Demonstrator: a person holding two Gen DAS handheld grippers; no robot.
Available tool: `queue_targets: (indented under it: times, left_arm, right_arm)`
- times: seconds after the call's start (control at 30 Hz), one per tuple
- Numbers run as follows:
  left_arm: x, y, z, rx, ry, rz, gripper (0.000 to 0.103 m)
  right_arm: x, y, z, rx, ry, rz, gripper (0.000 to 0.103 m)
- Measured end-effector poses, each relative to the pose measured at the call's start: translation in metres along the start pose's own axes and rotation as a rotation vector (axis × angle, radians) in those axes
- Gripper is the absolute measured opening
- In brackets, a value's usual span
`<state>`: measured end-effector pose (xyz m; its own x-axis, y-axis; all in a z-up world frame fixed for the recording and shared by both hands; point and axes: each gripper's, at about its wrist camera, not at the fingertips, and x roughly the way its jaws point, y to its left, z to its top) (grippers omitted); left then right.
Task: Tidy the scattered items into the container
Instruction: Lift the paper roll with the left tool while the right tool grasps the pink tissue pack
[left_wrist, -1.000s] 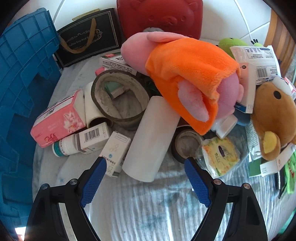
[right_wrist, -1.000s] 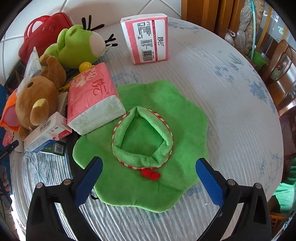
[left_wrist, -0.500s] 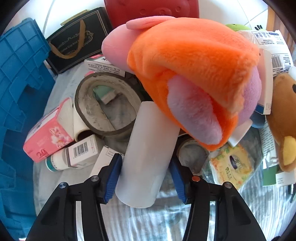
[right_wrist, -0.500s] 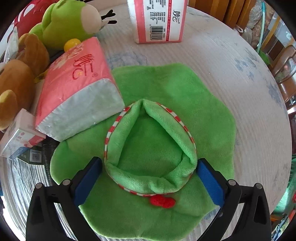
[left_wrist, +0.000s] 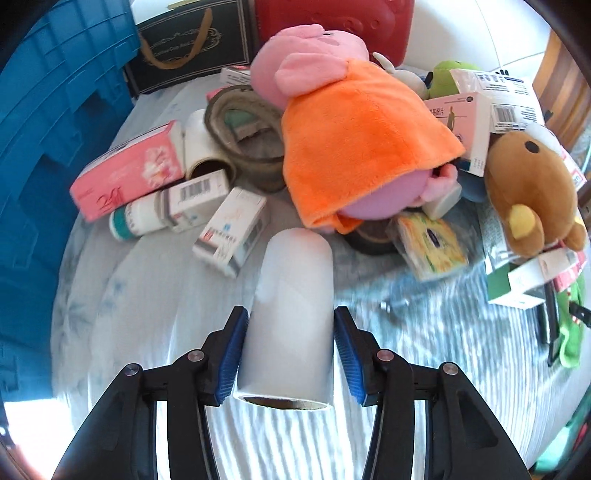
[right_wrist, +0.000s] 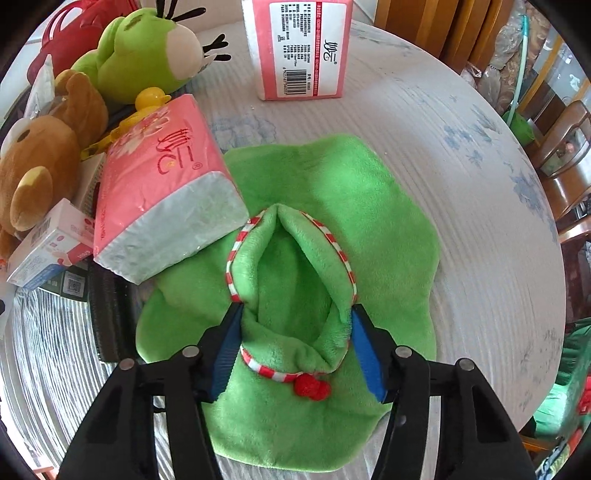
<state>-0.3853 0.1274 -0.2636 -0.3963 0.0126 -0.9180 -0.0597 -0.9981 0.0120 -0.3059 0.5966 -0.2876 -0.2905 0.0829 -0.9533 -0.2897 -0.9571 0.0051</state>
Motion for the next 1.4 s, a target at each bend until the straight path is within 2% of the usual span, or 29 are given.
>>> queue_targets:
  times: [0.17, 0.3, 0.37, 0.43, 0.57, 0.7, 0.77, 0.8, 0.93, 0.97, 1.0, 1.2, 1.4]
  left_arm:
    - [-0.017, -0.002, -0.022, -0.01, -0.008, -0.002, 0.046]
    - [-0.014, -0.013, -0.034, -0.005, 0.015, -0.002, 0.046]
    - [-0.009, -0.019, -0.039, -0.003, 0.038, -0.002, 0.046]
    - [-0.003, -0.023, -0.043, -0.013, 0.059, -0.008, 0.047]
    - [0.003, -0.027, -0.046, -0.032, 0.081, 0.001, 0.054]
    - [0.006, -0.029, -0.048, -0.038, 0.086, 0.016, 0.055]
    - [0.008, -0.029, -0.049, -0.04, 0.095, 0.014, 0.055]
    - [0.01, -0.029, -0.049, -0.041, 0.1, 0.013, 0.058]
    - [0.013, -0.029, -0.048, -0.046, 0.101, 0.034, 0.059]
    - [0.013, -0.029, -0.047, -0.046, 0.097, 0.037, 0.055]
    - [0.012, -0.028, -0.047, -0.047, 0.093, 0.04, 0.045]
    - [0.01, -0.024, -0.043, -0.053, 0.092, 0.045, 0.045]
    - [0.005, -0.021, -0.034, -0.059, 0.079, 0.044, 0.045]
  right_arm:
    - [-0.003, -0.008, -0.007, -0.01, 0.002, 0.017, 0.056]
    - [-0.01, -0.015, -0.011, -0.013, 0.002, 0.045, 0.056]
    - [-0.015, -0.014, -0.009, -0.015, -0.013, 0.066, 0.064]
    - [-0.02, -0.013, -0.007, -0.017, -0.029, 0.086, 0.079]
    - [-0.029, -0.012, -0.002, -0.021, -0.061, 0.127, 0.085]
    - [-0.038, -0.01, 0.003, -0.025, -0.093, 0.167, 0.087]
    - [-0.042, -0.009, 0.005, -0.028, -0.109, 0.188, 0.095]
    - [-0.049, -0.002, 0.01, -0.044, -0.121, 0.198, 0.103]
    - [-0.048, 0.025, 0.033, -0.128, -0.12, 0.179, 0.103]
    - [-0.044, 0.032, 0.035, -0.147, -0.112, 0.173, 0.103]
    - [-0.041, 0.038, 0.038, -0.166, -0.104, 0.167, 0.103]
    - [-0.016, 0.073, 0.046, -0.308, -0.074, 0.085, 0.103]
    - [0.005, 0.08, 0.058, -0.322, -0.062, 0.068, 0.103]
